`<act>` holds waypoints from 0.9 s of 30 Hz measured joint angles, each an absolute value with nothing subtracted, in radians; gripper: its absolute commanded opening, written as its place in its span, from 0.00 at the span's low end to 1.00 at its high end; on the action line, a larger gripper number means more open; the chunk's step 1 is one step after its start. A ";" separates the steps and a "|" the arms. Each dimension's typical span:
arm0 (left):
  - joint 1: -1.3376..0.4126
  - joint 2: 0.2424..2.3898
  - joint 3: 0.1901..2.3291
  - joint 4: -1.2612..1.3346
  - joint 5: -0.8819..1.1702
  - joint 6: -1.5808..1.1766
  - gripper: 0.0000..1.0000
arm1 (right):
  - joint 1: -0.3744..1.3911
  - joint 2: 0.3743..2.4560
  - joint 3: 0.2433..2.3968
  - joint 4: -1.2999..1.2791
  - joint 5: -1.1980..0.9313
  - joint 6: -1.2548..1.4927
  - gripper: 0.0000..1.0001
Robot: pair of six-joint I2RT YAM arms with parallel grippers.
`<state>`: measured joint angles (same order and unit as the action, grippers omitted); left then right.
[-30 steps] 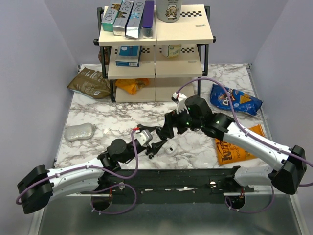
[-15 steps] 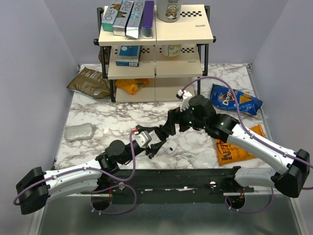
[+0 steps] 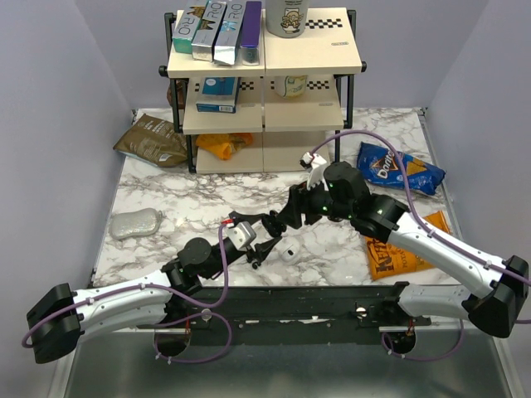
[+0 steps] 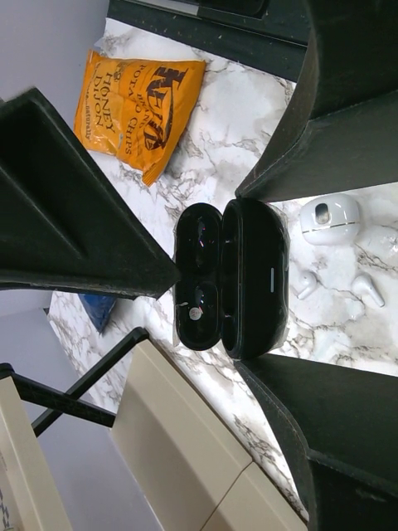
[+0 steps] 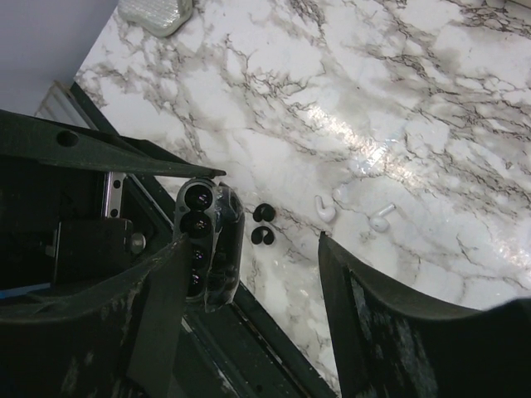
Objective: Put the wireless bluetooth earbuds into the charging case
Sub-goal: Open the charging case, then adjust the charging case.
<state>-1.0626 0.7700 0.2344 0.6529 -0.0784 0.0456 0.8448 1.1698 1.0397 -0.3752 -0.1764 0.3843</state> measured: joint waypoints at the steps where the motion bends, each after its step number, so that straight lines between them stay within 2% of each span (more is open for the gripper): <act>1: -1.063 0.770 0.234 0.653 -0.078 0.046 0.00 | 0.845 1.176 1.040 -0.374 -0.180 0.384 0.64; 11: -1.063 0.771 0.236 0.653 -0.079 0.052 0.00 | 0.845 1.220 1.046 -0.367 -0.207 0.382 0.52; 20: -1.063 0.791 0.238 0.651 -0.083 0.056 0.00 | 0.845 1.245 1.056 -0.363 -0.237 0.369 0.26; 21: -1.063 0.791 0.239 0.650 -0.084 0.056 0.00 | 0.845 1.245 1.056 -0.361 -0.239 0.367 0.19; 23: -1.063 0.793 0.244 0.649 -0.093 0.056 0.05 | 0.845 1.245 1.056 -0.360 -0.240 0.364 0.07; 24: -1.063 0.794 0.246 0.649 -0.096 0.057 0.12 | 0.845 1.245 1.056 -0.360 -0.239 0.366 0.01; 26: -1.063 0.799 0.254 0.649 -0.107 0.056 0.22 | 0.843 1.245 1.056 -0.358 -0.236 0.369 0.01; 27: -1.063 0.801 0.255 0.648 -0.112 0.056 0.32 | 0.843 1.244 1.056 -0.358 -0.234 0.366 0.01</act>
